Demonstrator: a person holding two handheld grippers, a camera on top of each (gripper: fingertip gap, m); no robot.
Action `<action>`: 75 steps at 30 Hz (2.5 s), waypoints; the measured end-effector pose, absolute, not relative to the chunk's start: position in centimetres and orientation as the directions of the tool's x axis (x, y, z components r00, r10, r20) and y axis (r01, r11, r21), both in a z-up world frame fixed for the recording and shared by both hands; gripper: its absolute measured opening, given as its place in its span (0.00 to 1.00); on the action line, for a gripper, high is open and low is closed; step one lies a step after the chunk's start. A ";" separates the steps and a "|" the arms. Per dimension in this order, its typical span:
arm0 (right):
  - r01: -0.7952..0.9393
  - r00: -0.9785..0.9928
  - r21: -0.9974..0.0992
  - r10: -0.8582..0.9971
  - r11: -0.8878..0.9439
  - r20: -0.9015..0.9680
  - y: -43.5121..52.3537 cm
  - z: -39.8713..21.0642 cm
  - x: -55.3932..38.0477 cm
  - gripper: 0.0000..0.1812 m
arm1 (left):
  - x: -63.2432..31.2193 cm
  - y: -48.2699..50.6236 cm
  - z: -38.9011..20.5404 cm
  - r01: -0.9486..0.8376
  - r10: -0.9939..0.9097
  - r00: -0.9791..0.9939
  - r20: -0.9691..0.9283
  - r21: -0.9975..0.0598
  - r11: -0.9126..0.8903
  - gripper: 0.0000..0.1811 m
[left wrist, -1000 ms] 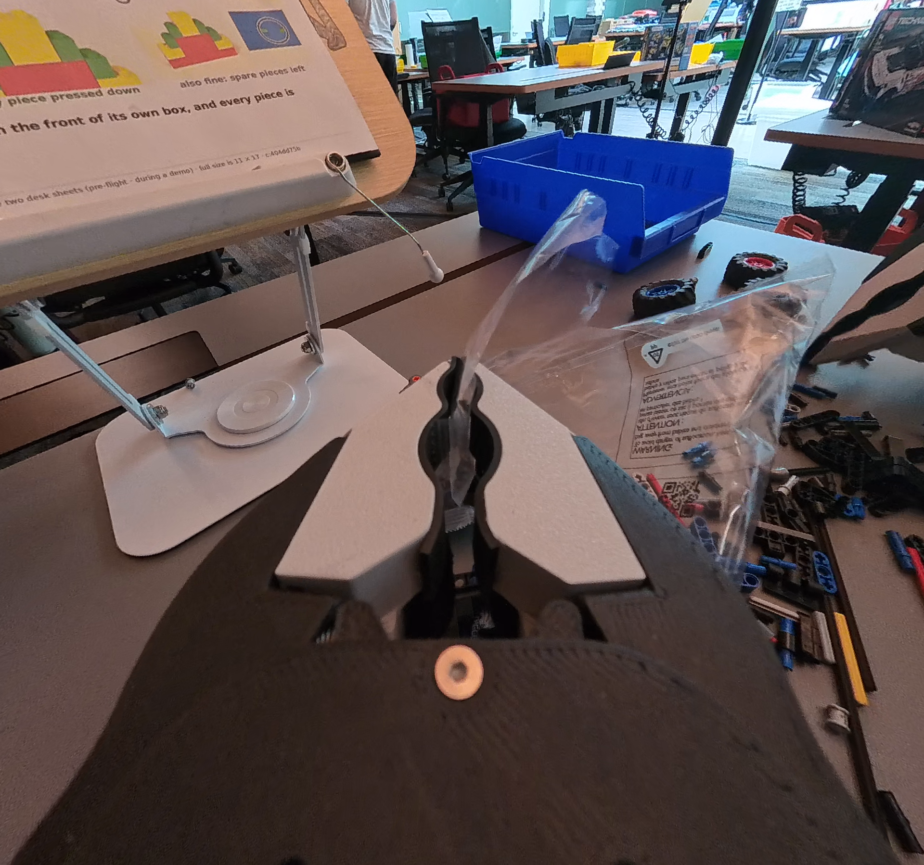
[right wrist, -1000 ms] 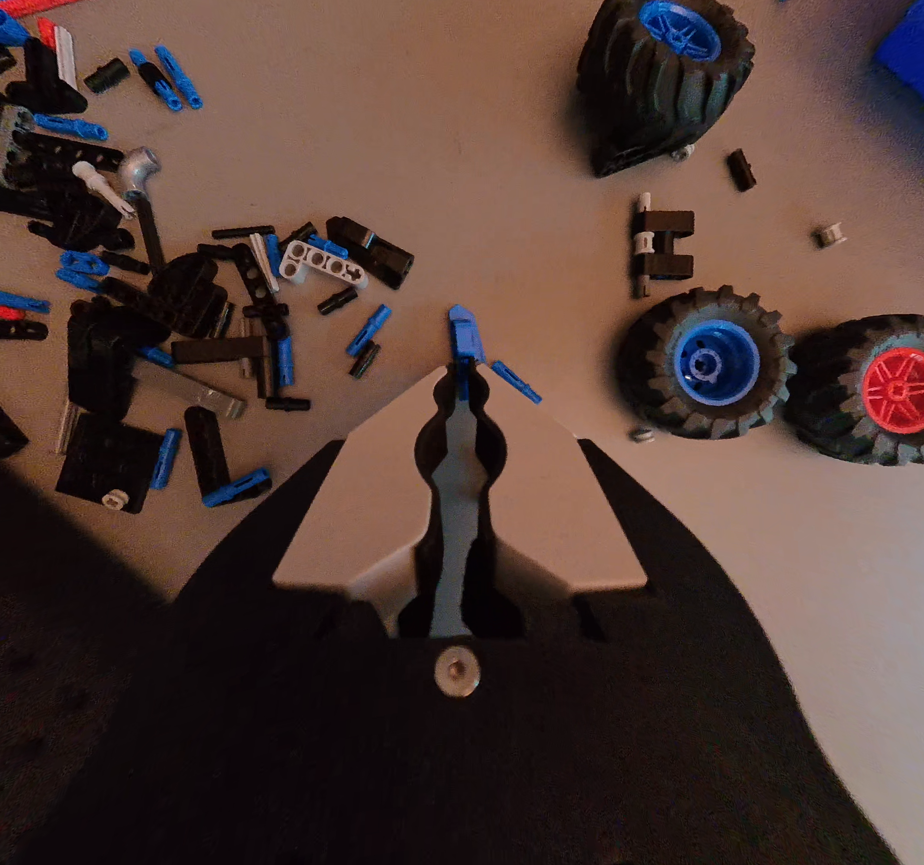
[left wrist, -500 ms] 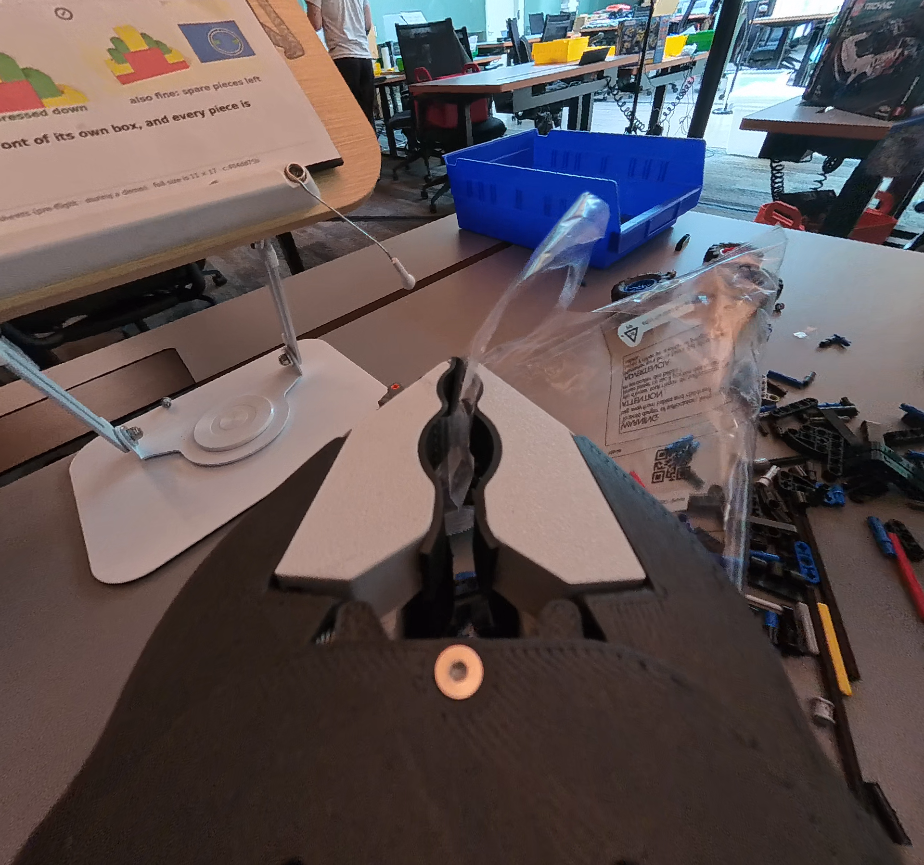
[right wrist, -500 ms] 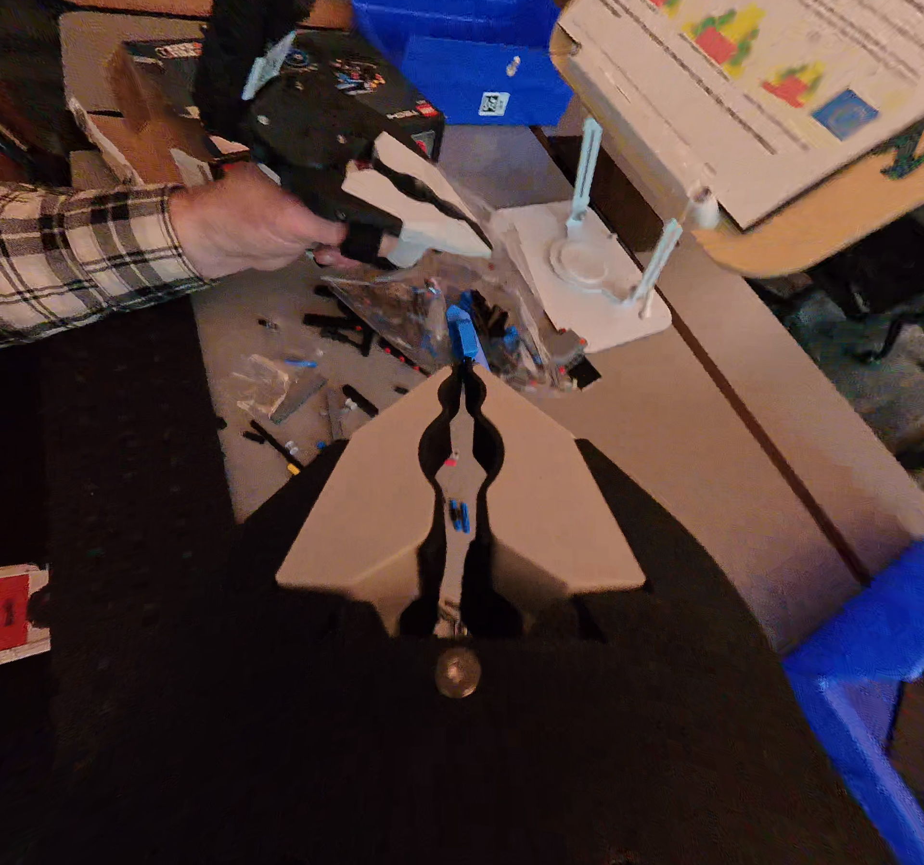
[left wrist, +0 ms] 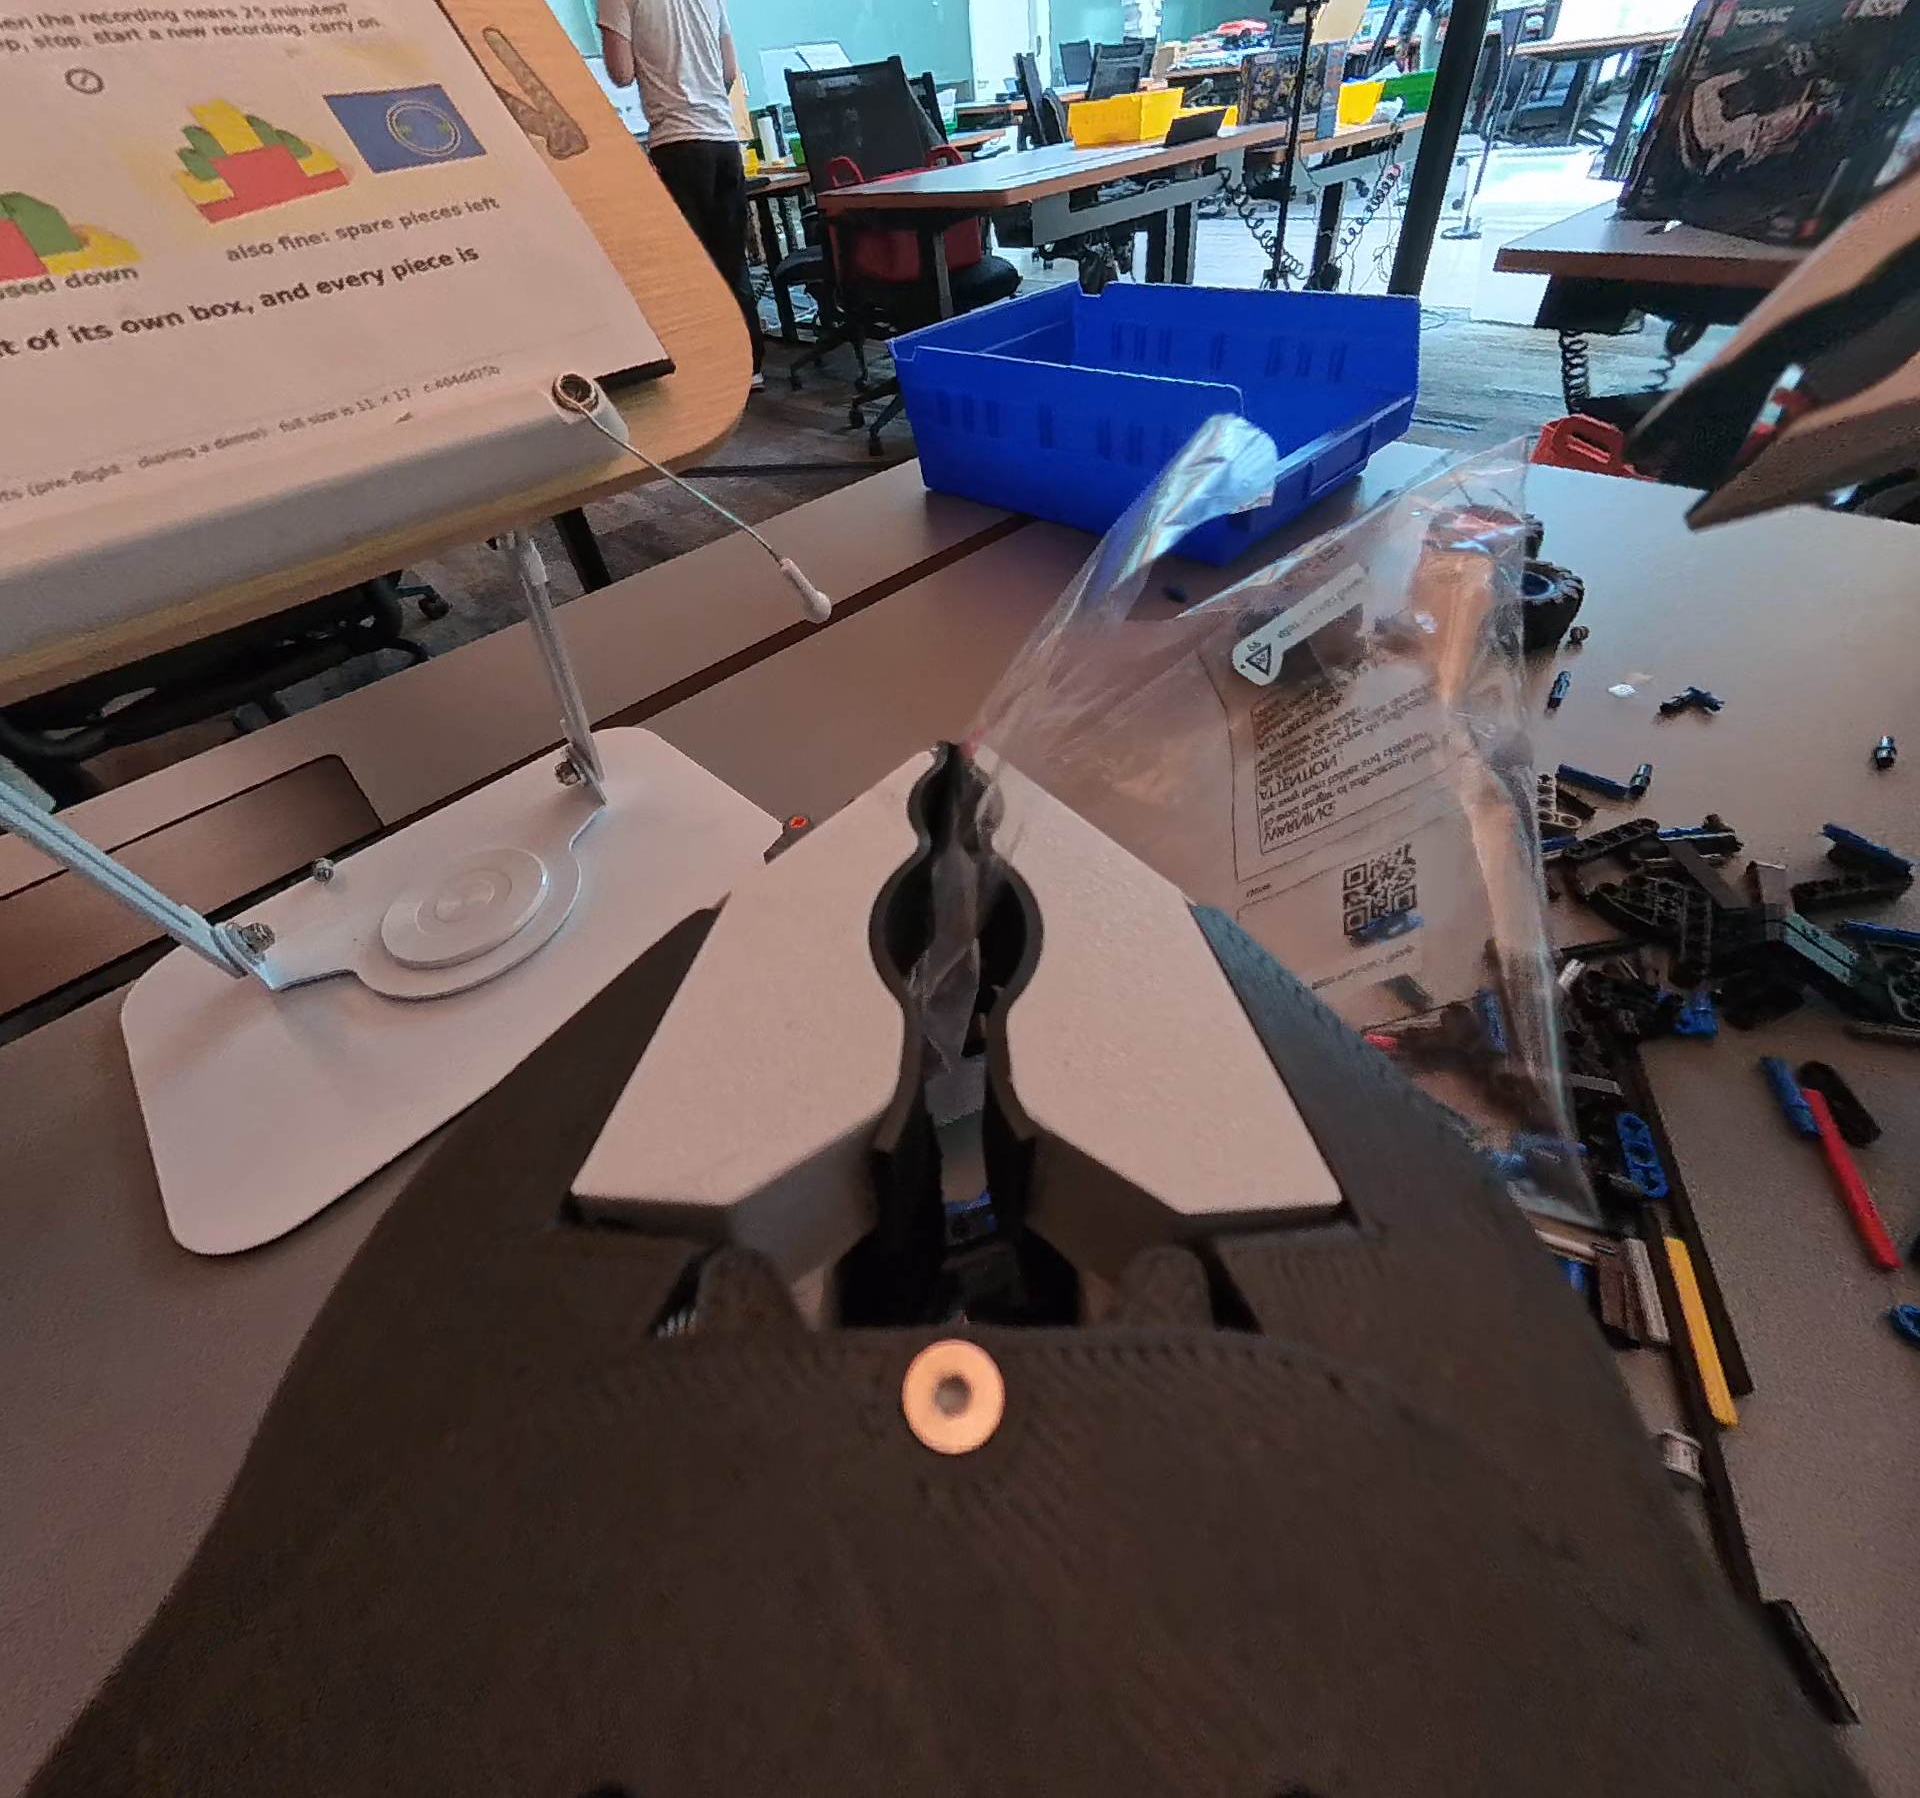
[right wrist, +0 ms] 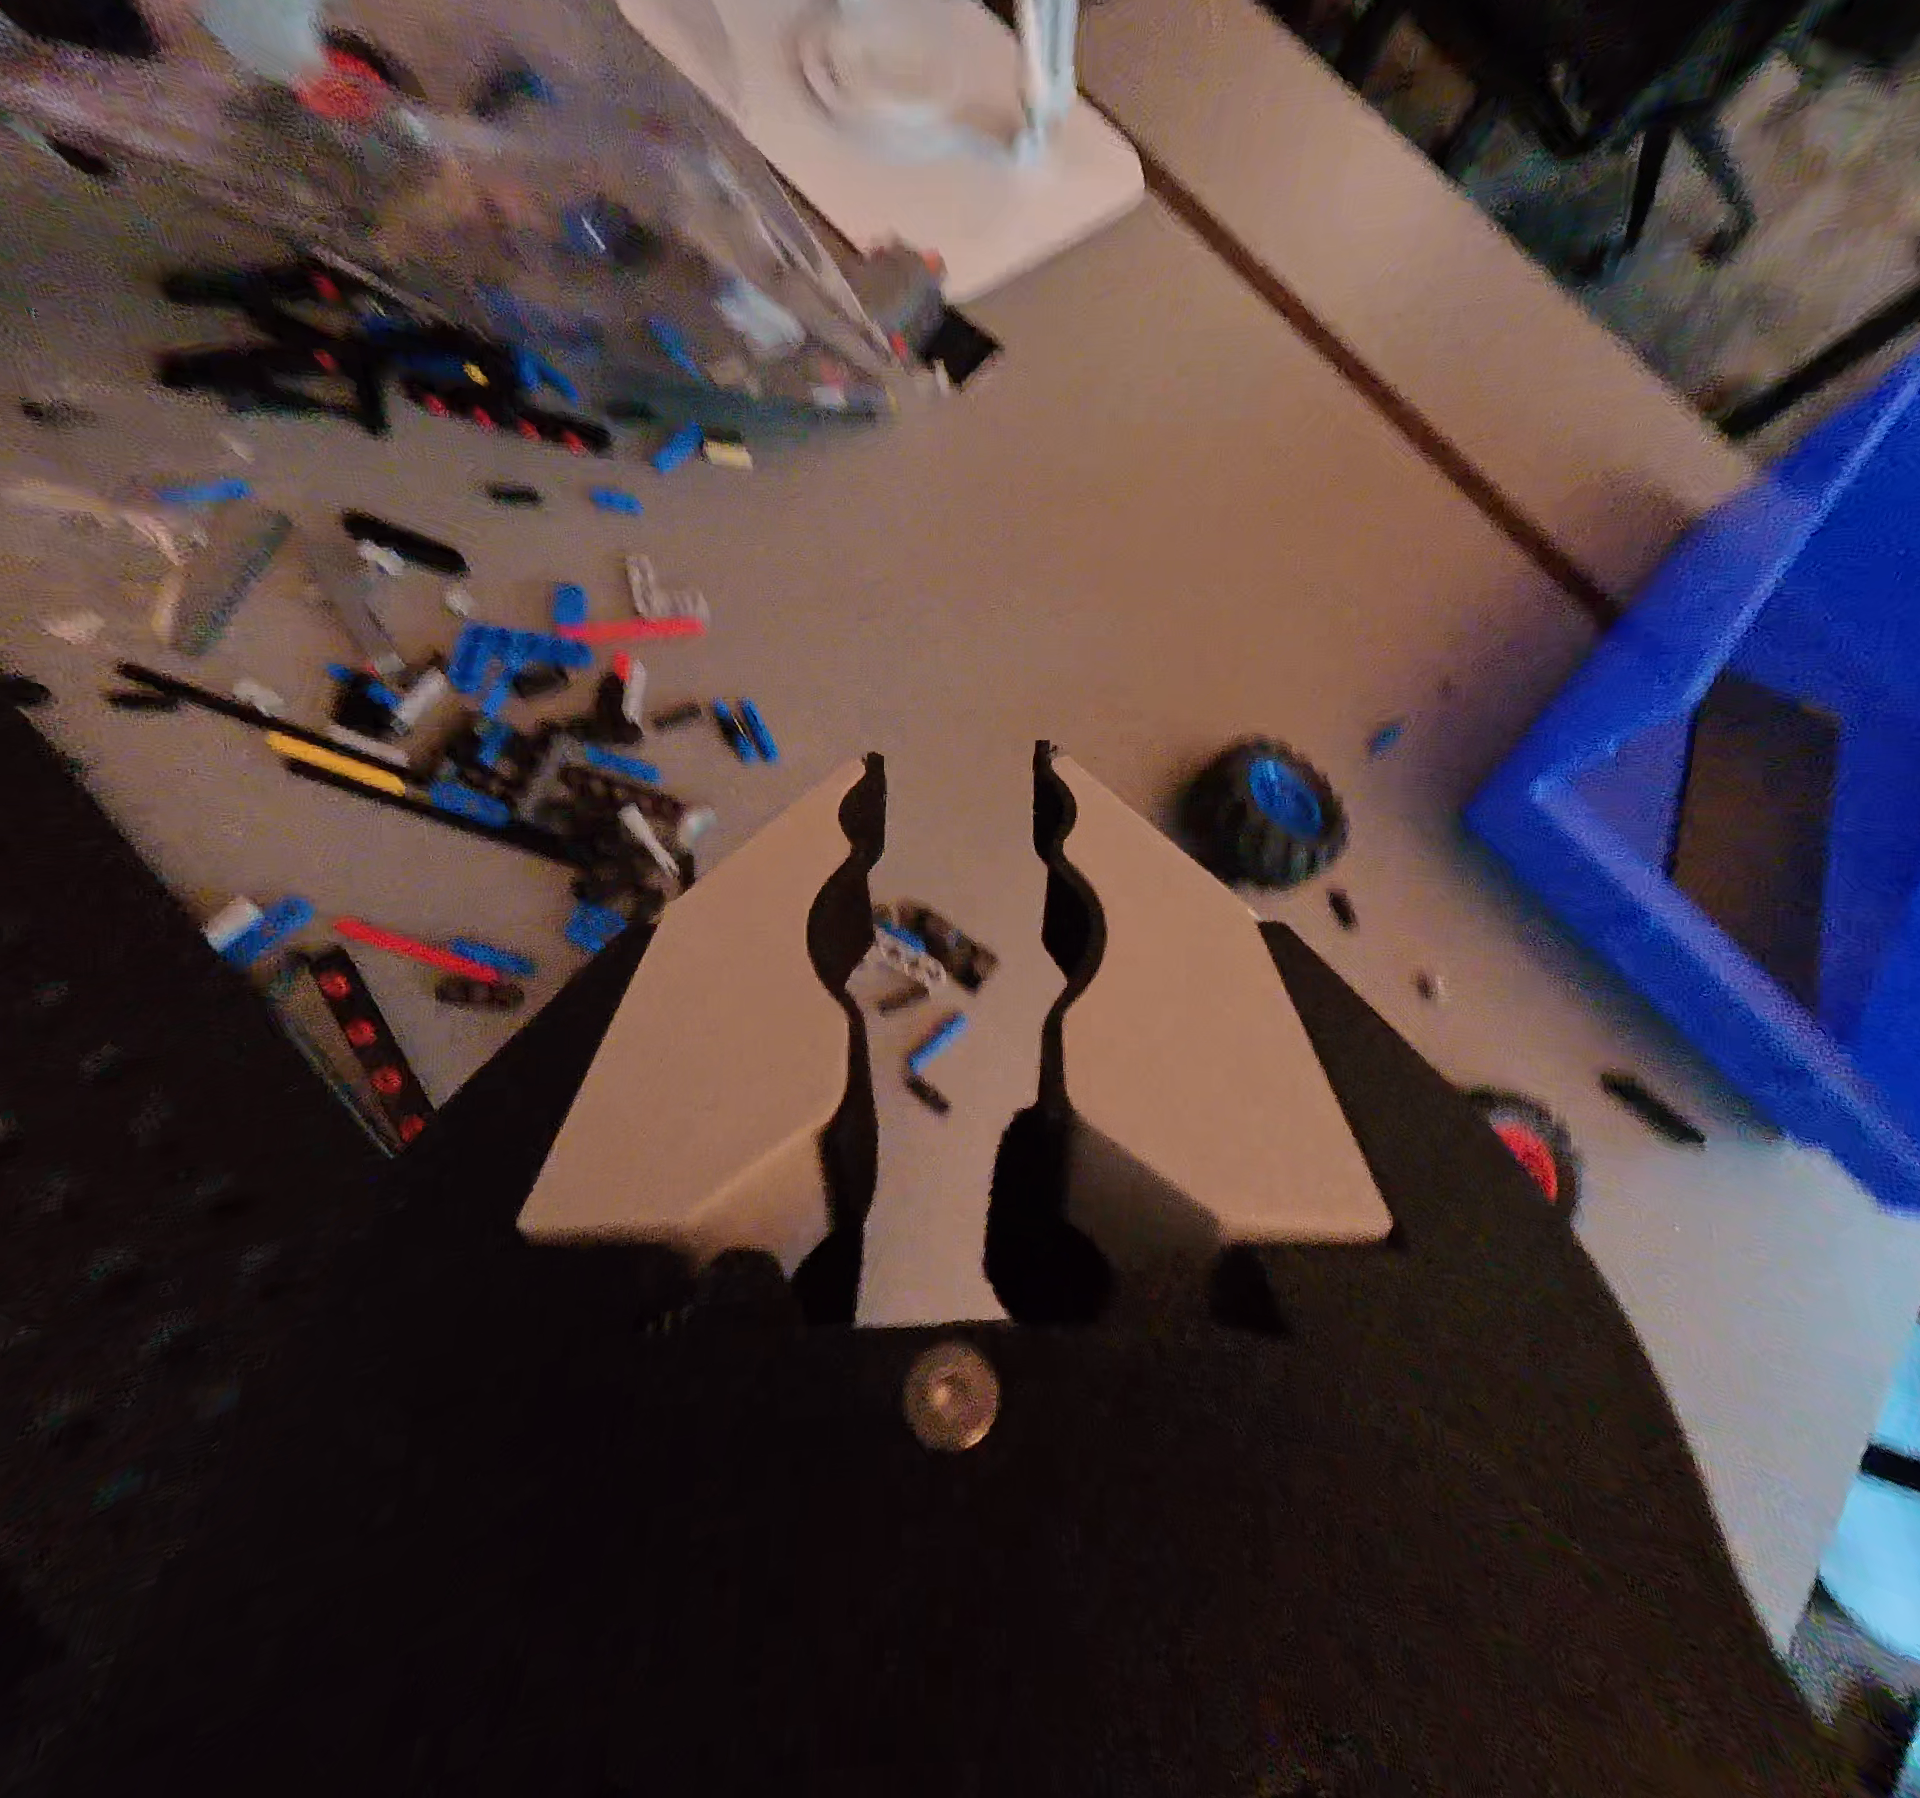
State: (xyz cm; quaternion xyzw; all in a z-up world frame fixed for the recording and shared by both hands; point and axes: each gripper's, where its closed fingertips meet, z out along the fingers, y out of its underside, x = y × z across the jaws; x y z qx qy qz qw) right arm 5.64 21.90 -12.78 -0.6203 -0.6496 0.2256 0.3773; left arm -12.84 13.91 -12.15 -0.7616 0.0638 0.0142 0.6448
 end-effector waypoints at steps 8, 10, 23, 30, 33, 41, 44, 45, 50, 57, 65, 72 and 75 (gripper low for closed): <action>0.768 0.204 -0.629 0.977 -0.120 0.063 28.1 -23.3 17.3 0.13 | -12.9 14.0 -12.3 -0.110 -0.074 0.992 -0.099 -0.981 -0.162 0.00; 0.785 0.214 -0.605 0.974 -0.130 0.069 28.6 -24.7 18.0 0.11 | -12.8 14.1 -12.3 -0.105 -0.075 0.993 -0.094 -0.982 -0.160 0.00; 0.587 0.051 -0.809 0.997 0.013 0.053 24.7 -17.1 12.0 0.02 | -11.1 15.0 -12.7 -0.131 -0.112 0.987 -0.113 -0.977 -0.170 0.00; 0.375 -0.224 -0.878 0.948 0.298 0.226 15.2 -7.2 0.4 0.02 | -9.5 15.6 -13.3 -0.170 -0.153 0.978 -0.143 -0.969 -0.181 0.00; 0.483 -0.264 -0.802 0.932 0.351 0.248 14.7 -9.5 -3.1 0.04 | -9.4 15.5 -13.2 -0.167 -0.155 0.978 -0.140 -0.970 -0.179 0.00; 0.481 -0.115 -0.830 0.959 0.282 0.259 17.5 -9.2 0.0 0.14 | -9.5 15.5 -13.1 -0.167 -0.159 0.977 -0.140 -0.970 -0.178 0.00; 0.555 -0.013 -0.807 0.973 0.200 0.232 20.9 -10.8 5.2 0.13 | -9.6 15.4 -13.0 -0.164 -0.153 0.979 -0.138 -0.971 -0.176 0.00; 0.594 0.012 -0.789 0.979 0.159 0.206 21.9 -12.0 7.0 0.13 | -9.6 15.4 -12.9 -0.163 -0.151 0.979 -0.137 -0.971 -0.175 0.00; 0.727 0.188 -0.685 0.974 -0.048 0.131 27.1 -19.1 15.6 0.13 | -9.7 15.4 -12.9 -0.163 -0.147 0.979 -0.138 -0.971 -0.176 0.00; 0.772 0.219 -0.618 0.975 -0.151 0.036 28.6 -25.4 19.3 0.14 | -9.8 15.5 -13.2 -0.164 -0.142 0.980 -0.139 -0.969 -0.184 0.00; 0.728 0.216 -0.660 0.976 -0.187 -0.038 29.0 -25.7 19.0 0.07 | -9.6 15.7 -13.4 -0.169 -0.146 0.979 -0.143 -0.967 -0.190 0.00; 0.712 0.197 -0.675 0.978 -0.191 -0.070 29.0 -25.7 18.5 0.07 | -9.6 15.7 -13.3 -0.169 -0.146 0.979 -0.143 -0.967 -0.189 0.00; 0.712 0.195 -0.675 0.978 -0.193 -0.074 28.9 -25.8 18.5 0.07 | -9.6 15.7 -13.3 -0.169 -0.147 0.979 -0.142 -0.967 -0.189 0.00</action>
